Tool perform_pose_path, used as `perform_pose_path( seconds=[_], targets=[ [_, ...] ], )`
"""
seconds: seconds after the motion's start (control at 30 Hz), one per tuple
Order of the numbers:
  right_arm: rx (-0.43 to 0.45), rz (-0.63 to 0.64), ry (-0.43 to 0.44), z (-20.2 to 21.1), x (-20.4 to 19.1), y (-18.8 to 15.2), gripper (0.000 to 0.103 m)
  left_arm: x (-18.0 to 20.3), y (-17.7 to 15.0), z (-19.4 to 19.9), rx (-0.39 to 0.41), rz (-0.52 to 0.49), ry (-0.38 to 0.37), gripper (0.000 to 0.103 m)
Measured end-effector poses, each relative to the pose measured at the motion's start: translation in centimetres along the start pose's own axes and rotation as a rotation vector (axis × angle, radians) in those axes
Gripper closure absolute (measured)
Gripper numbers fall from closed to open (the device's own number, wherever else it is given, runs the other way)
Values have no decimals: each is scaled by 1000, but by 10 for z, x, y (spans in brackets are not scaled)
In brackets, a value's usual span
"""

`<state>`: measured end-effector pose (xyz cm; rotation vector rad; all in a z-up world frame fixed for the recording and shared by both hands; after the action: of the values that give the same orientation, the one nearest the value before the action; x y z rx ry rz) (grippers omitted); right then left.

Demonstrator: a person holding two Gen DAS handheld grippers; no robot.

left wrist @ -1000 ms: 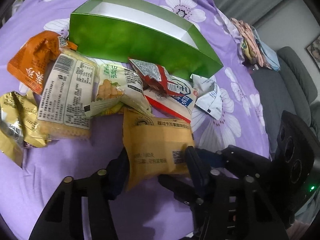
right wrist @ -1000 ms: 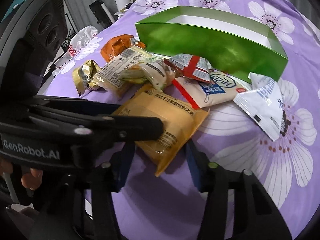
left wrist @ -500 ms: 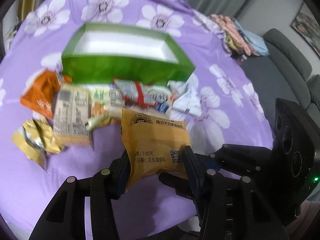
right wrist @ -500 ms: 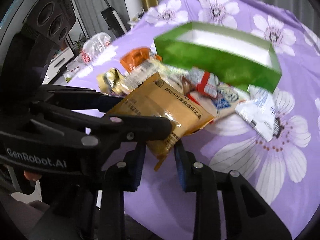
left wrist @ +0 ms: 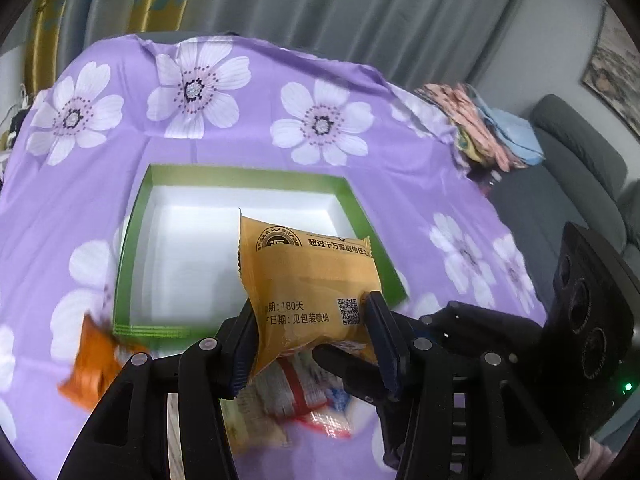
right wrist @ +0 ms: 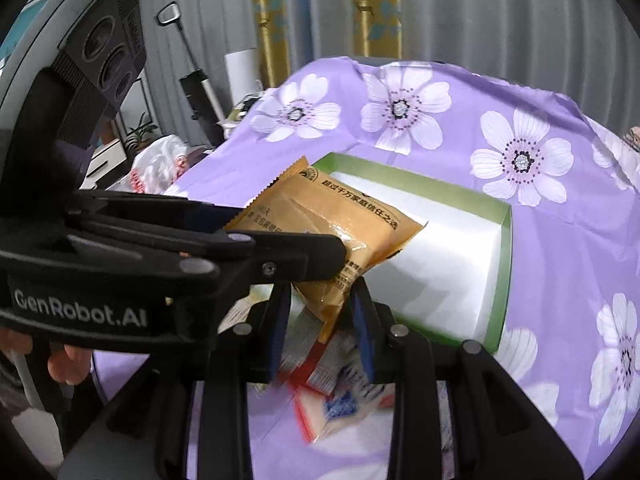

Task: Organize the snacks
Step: 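Carry the yellow bag into the green box and open the left gripper, then move the left gripper to the clear white snack packet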

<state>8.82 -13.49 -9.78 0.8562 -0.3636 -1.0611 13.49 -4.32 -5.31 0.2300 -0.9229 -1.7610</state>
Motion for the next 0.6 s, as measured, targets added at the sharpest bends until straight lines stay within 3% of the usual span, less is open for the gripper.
perform_pose_path(
  seconds=[0.3,0.37,0.4,0.43,0.6],
  targets=[
    [-44,-11,-42,-39,20,17,61,-23,22,-43,-44,57,16,45],
    [-40,-16,-69,-41,22,18,45,-30,23,-49,-61,86,10,36],
    [-30,-19,-74,-40,23,18,42,-33,23,-50,-62,93,23,24],
    [-22,-22,-74,-40,24,20,40,-36,23,-49,-56,94,44,18],
    [-3,-69,-68,-20,35,14,35,-48,19,-35,-45,105,75,17]
  ],
)
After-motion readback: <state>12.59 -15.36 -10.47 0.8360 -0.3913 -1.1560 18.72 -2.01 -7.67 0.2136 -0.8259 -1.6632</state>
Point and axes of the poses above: each gripper's, at about its wrist camera, not at the fingertips, and z roughly against the way its jaws point, x to its right, y to its top, the point moved 3 cm from there along -z, roughly the way its jaws point, and after that the axes turned 6 degrees about -z, right-handed, at the moved point
